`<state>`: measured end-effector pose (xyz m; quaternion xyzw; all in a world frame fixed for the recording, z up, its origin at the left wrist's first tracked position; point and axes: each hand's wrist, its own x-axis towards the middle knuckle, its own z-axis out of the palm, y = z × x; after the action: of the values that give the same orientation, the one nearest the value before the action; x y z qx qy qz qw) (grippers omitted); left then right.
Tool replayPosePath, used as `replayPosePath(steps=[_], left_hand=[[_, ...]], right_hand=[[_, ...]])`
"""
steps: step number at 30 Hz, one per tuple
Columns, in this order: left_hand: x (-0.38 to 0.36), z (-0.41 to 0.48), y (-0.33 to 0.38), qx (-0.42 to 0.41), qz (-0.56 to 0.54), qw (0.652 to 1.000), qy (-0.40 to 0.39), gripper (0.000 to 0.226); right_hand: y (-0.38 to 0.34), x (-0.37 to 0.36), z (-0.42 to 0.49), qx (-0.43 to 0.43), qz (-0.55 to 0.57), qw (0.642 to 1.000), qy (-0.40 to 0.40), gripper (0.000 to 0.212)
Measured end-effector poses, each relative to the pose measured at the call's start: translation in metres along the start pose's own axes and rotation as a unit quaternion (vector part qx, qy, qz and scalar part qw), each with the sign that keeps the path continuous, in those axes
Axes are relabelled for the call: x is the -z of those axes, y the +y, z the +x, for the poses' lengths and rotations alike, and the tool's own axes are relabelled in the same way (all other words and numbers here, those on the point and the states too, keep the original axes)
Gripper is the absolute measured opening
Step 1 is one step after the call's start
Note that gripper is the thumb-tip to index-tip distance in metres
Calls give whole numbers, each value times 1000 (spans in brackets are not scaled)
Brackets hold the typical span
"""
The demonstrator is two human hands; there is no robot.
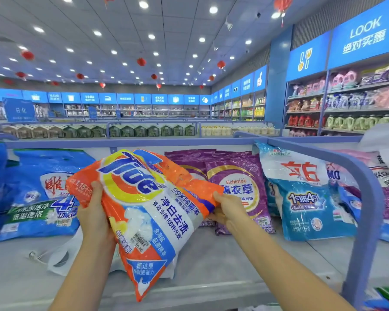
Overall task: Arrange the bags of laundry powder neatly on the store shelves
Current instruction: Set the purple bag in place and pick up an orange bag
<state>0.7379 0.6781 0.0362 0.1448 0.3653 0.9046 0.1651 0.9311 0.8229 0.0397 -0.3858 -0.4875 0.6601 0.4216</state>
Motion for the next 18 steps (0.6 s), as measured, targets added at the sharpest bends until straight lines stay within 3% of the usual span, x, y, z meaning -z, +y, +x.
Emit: replayPosePath(steps=[2, 5, 8, 11, 16, 18], left_hand=[[-1, -4, -5, 22, -57, 997, -50, 22], [-7, -15, -11, 78, -84, 984, -138, 56], [-10, -21, -19, 97, -81, 968, -215, 54], [-4, -25, -18, 99, -37, 953, -284, 67], [7, -20, -10, 93, 44, 943, -315, 64], [-8, -29, -15, 103, 85, 937, -324, 78]], right_hand=[[-17, 1, -5, 51, 25, 998, 15, 15], [-52, 6, -9, 127, 29, 990, 47, 22], [-91, 10, -10, 159, 84, 981, 70, 10], [-126, 20, -6, 211, 117, 966, 99, 18], [-128, 45, -3, 307, -14, 947, 94, 26], [-117, 62, -3, 322, -59, 940, 95, 26]])
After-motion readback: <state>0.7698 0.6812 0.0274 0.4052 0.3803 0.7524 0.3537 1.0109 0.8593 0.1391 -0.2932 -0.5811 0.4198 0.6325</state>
